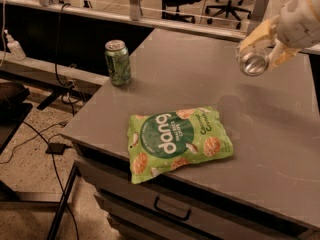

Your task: Move 7up can near green rice chip bag

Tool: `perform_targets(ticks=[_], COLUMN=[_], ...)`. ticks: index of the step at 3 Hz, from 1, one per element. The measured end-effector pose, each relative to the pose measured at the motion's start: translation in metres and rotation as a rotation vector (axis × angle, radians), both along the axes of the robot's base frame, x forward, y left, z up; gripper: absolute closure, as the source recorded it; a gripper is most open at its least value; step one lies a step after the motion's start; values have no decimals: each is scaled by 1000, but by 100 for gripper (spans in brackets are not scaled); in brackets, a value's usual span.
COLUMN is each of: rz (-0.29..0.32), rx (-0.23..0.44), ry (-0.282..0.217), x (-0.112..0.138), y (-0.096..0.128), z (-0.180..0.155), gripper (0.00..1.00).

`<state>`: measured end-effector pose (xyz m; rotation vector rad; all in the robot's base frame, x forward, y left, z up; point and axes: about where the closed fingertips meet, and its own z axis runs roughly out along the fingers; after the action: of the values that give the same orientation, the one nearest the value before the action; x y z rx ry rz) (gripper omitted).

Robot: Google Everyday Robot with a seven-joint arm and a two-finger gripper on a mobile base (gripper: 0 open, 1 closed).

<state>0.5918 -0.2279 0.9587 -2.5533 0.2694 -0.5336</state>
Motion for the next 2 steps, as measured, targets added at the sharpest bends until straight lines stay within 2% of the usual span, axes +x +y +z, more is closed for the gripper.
perform_targets(ticks=[1, 2], rz=[144, 188], rx=[94, 89], ry=[-41, -86], x=[-58, -72], y=[-14, -26], z=[10, 14], gripper=[100, 100])
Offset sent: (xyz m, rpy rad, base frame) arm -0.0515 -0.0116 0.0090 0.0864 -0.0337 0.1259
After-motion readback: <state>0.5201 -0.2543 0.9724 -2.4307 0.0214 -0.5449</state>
